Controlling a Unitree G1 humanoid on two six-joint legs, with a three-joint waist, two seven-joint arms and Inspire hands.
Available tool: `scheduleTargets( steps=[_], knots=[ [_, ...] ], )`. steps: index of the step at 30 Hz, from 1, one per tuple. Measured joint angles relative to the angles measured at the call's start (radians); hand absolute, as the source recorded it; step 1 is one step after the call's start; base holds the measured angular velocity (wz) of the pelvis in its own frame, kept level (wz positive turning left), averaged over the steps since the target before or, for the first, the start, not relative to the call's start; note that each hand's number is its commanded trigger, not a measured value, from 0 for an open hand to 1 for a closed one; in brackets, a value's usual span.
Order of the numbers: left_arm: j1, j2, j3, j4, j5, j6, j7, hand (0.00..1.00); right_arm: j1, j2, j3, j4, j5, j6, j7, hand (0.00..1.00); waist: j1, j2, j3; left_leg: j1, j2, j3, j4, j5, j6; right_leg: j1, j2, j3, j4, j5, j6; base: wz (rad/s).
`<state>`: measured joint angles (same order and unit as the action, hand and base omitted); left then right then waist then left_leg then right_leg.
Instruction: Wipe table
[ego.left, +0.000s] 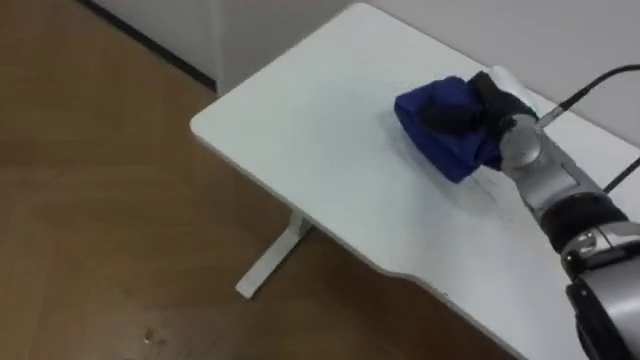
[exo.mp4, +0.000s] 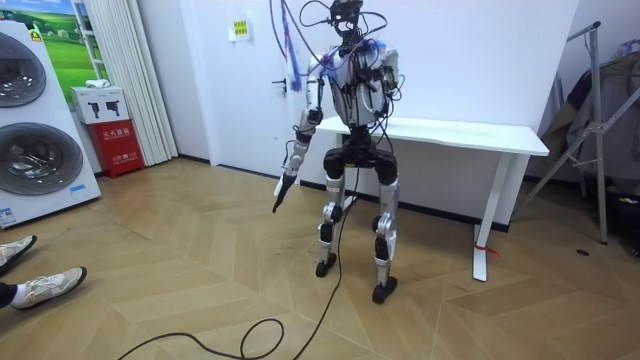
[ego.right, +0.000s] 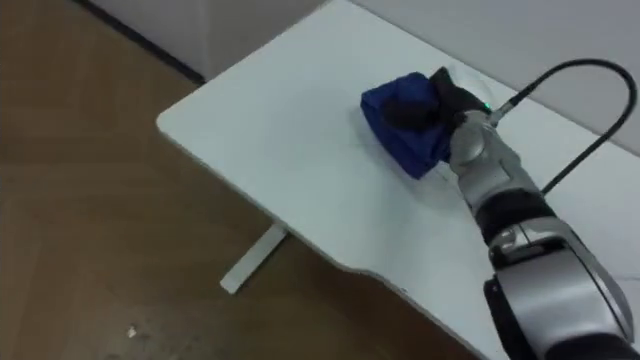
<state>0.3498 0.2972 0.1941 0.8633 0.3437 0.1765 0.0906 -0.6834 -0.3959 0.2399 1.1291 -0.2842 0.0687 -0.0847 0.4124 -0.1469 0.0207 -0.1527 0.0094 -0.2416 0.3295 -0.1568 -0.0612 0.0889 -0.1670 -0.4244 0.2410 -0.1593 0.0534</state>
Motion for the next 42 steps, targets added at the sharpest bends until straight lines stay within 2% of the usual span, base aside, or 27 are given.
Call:
scheduleTargets(
  steps=[2,4,6,7,8,10,11,14,15,17,19,22,24,26,29,31,32,33,34,35,36,37,38,39,40,41,42],
  knots=[
    [-0.011,0.008,0.004,-0.001,0.001,-0.009,-0.014,0.0,0.106,-0.025,-0.047,0.019,0.02,-0.016,0.004,1.0,-0.015,0.004,0.0005,-0.013,-0.016,-0.011,0.02,-0.01,0.01,0.012,-0.007,0.001,-0.003,0.008,0.021,0.35],
    [-0.021,0.01,0.015,-0.001,0.0,-0.035,-0.029,0.0,0.226,-0.041,-0.168,0.02,0.1,-0.082,-0.013,1.0,-0.057,0.029,0.0027,-0.021,-0.023,-0.004,0.044,-0.022,0.018,0.015,-0.011,0.009,-0.009,0.02,0.042,-0.08],
    [-0.035,0.011,0.039,-0.002,0.0,-0.059,-0.03,0.0,0.259,-0.081,-0.196,0.023,0.118,-0.082,-0.016,1.0,-0.078,0.04,0.0021,-0.026,-0.021,0.021,0.05,-0.031,0.019,0.015,-0.011,0.007,-0.032,0.022,0.047,-0.4],
    [-0.046,0.02,0.038,-0.004,-0.002,-0.076,-0.027,0.0,0.287,-0.101,-0.214,0.026,0.138,-0.082,-0.021,1.0,-0.109,0.043,0.0007,-0.031,-0.021,0.026,0.054,-0.031,0.019,0.017,-0.01,0.007,-0.048,0.026,0.055,-0.26],
    [-0.046,0.024,0.037,-0.008,-0.004,-0.08,-0.026,0.0,0.303,-0.106,-0.226,0.026,0.15,-0.082,-0.027,1.0,-0.121,0.046,-0.0013,-0.033,-0.021,0.027,0.055,-0.031,0.019,0.017,-0.009,0.009,-0.053,0.027,0.056,-0.15],
    [-0.051,0.026,0.037,-0.02,-0.003,-0.09,-0.014,0.0,0.38,-0.142,-0.263,0.026,0.204,-0.081,-0.048,1.0,-0.152,0.051,-0.0143,-0.031,-0.007,0.052,0.057,-0.033,0.015,0.008,-0.004,0.011,-0.056,0.027,0.056,-0.34],
    [-0.049,0.026,0.037,-0.022,-0.003,-0.094,-0.014,0.0,0.396,-0.15,-0.268,0.027,0.216,-0.079,-0.051,1.0,-0.157,0.053,-0.0154,-0.028,-0.002,0.061,0.057,-0.035,0.013,0.006,-0.002,0.011,-0.057,0.027,0.056,-0.45],
    [-0.023,0.022,0.037,-0.068,-0.005,-0.094,-0.014,0.0,0.483,-0.17,-0.344,0.027,0.247,-0.078,-0.092,1.0,-0.204,0.065,-0.0225,-0.028,0.021,0.084,0.064,-0.041,-0.003,0.0,0.014,0.012,-0.064,0.028,0.058,-0.33],
    [-0.016,0.019,0.037,-0.071,-0.011,-0.094,-0.009,0.0,0.515,-0.178,-0.374,0.027,0.252,-0.078,-0.115,1.0,-0.215,0.075,-0.0281,-0.025,0.033,0.094,0.067,-0.043,-0.008,0.0,0.022,0.013,-0.069,0.028,0.058,-0.33],
    [-0.006,0.004,0.035,-0.071,-0.039,-0.096,0.015,0.0,0.567,-0.198,-0.392,0.028,0.274,-0.078,-0.143,1.0,-0.232,0.091,-0.0335,-0.011,0.047,0.107,0.062,-0.041,-0.014,0.004,0.031,0.022,-0.071,0.031,0.054,-0.25],
    [0.027,-0.022,0.016,-0.07,-0.052,-0.095,0.036,0.0,0.624,-0.217,-0.403,0.028,0.277,-0.081,-0.169,1.0,-0.262,0.109,-0.0437,0.011,0.049,0.104,0.04,-0.037,-0.02,0.009,0.033,0.029,-0.071,0.034,0.049,-0.19],
    [0.058,-0.048,0.002,-0.06,-0.068,-0.094,0.037,0.0,0.667,-0.221,-0.413,0.024,0.306,-0.084,-0.188,1.0,-0.27,0.11,-0.0431,0.04,0.051,0.1,0.009,-0.026,-0.027,0.013,0.038,0.049,-0.073,0.024,0.046,-0.22],
    [0.067,-0.051,-0.027,-0.042,-0.069,-0.094,0.037,0.0,0.669,-0.193,-0.415,0.0,0.338,-0.091,-0.219,1.0,-0.276,0.11,-0.0422,0.056,0.052,0.1,0.0,-0.018,-0.026,0.015,0.037,0.055,-0.07,0.015,0.048,-0.15],
    [0.071,-0.057,-0.04,-0.039,-0.067,-0.092,0.036,0.0,0.659,-0.184,-0.414,-0.006,0.336,-0.078,-0.239,1.0,-0.274,0.105,-0.0395,0.057,0.051,0.101,-0.006,-0.013,-0.025,0.012,0.035,0.055,-0.068,0.014,0.048,-0.05],
    [0.081,-0.062,-0.044,-0.04,-0.067,-0.081,0.035,0.0,0.587,-0.182,-0.384,-0.014,0.309,-0.01,-0.242,1.0,-0.263,0.099,-0.0361,0.056,0.051,0.107,-0.025,-0.002,-0.028,-0.007,0.035,0.066,-0.065,0.017,0.047,-0.15],
    [0.088,-0.062,-0.049,-0.041,-0.067,-0.072,0.028,0.0,0.523,-0.171,-0.348,-0.027,0.287,0.087,-0.268,1.0,-0.238,0.095,-0.0345,0.057,0.051,0.107,-0.042,0.003,-0.027,-0.029,0.037,0.087,-0.052,0.027,0.039,-0.43],
    [0.089,-0.063,-0.05,-0.041,-0.067,-0.071,0.025,0.0,0.511,-0.168,-0.327,-0.04,0.282,0.105,-0.278,1.0,-0.23,0.092,-0.0326,0.057,0.051,0.107,-0.045,0.003,-0.027,-0.039,0.04,0.099,-0.048,0.029,0.037,-0.55],
    [0.089,-0.066,-0.052,-0.038,-0.067,-0.069,0.015,0.0,0.473,-0.169,-0.245,-0.077,0.256,0.112,-0.278,1.0,-0.225,0.091,-0.025,0.056,0.053,0.105,-0.048,0.004,-0.028,-0.053,0.044,0.111,-0.042,0.033,0.032,-0.48],
    [0.088,-0.069,-0.057,-0.038,-0.067,-0.07,0.001,0.0,0.407,-0.163,-0.142,-0.109,0.227,0.112,-0.255,1.0,-0.216,0.092,-0.019,0.054,0.055,0.101,-0.055,0.007,-0.03,-0.07,0.047,0.122,-0.034,0.035,0.029,-0.37],
    [0.086,-0.07,-0.059,-0.038,-0.069,-0.074,-0.007,0.0,0.37,-0.157,-0.101,-0.126,0.209,0.112,-0.234,1.0,-0.21,0.091,-0.017,0.052,0.055,0.097,-0.061,0.012,-0.031,-0.076,0.049,0.122,-0.035,0.036,0.027,-0.17],
    [0.081,-0.069,-0.06,-0.04,-0.077,-0.077,-0.02,0.0,0.292,-0.137,-0.02,-0.15,0.16,0.107,-0.199,1.0,-0.189,0.093,-0.0132,0.046,0.055,0.085,-0.072,0.021,-0.034,-0.09,0.053,0.121,-0.034,0.039,0.023,0.13],
    [0.068,-0.066,-0.061,-0.05,-0.078,-0.075,-0.027,0.0,0.223,-0.121,0.023,-0.161,0.111,0.082,-0.167,1.0,-0.16,0.09,-0.0008,0.043,0.054,0.064,-0.075,0.027,-0.037,-0.097,0.06,0.119,-0.039,0.038,0.019,0.28],
    [0.061,-0.065,-0.061,-0.058,-0.078,-0.073,-0.029,0.0,0.197,-0.117,0.025,-0.158,0.098,0.068,-0.152,1.0,-0.155,0.091,0.0084,0.041,0.054,0.055,-0.076,0.029,-0.039,-0.098,0.062,0.116,-0.041,0.035,0.018,0.5],
    [0.049,-0.063,-0.062,-0.062,-0.079,-0.069,-0.031,0.0,0.155,-0.116,0.026,-0.149,0.091,0.039,-0.126,1.0,-0.112,0.09,0.0122,0.028,0.052,0.036,-0.081,0.034,-0.042,-0.1,0.062,0.093,-0.044,0.031,0.016,0.66],
    [0.052,-0.062,-0.064,-0.069,-0.079,-0.059,-0.029,0.0,0.129,-0.115,0.026,-0.145,0.091,0.025,-0.11,1.0,-0.089,0.086,0.0094,0.018,0.046,0.008,-0.095,0.044,-0.042,-0.095,0.061,0.062,-0.056,0.029,0.017,0.68],
    [0.053,-0.06,-0.067,-0.07,-0.079,-0.052,-0.027,0.0,0.122,-0.115,0.026,-0.141,0.092,0.02,-0.104,1.0,-0.079,0.082,0.0084,0.018,0.043,-0.004,-0.1,0.051,-0.04,-0.088,0.06,0.049,-0.058,0.029,0.017,0.84],
    [0.061,-0.052,-0.083,-0.074,-0.079,-0.038,-0.026,0.0,0.123,-0.114,0.024,-0.124,0.098,0.013,-0.098,1.0,-0.076,0.079,0.0073,0.02,0.031,-0.041,-0.102,0.057,-0.037,-0.063,0.059,0.025,-0.068,0.03,0.01,0.89]
  ],
)
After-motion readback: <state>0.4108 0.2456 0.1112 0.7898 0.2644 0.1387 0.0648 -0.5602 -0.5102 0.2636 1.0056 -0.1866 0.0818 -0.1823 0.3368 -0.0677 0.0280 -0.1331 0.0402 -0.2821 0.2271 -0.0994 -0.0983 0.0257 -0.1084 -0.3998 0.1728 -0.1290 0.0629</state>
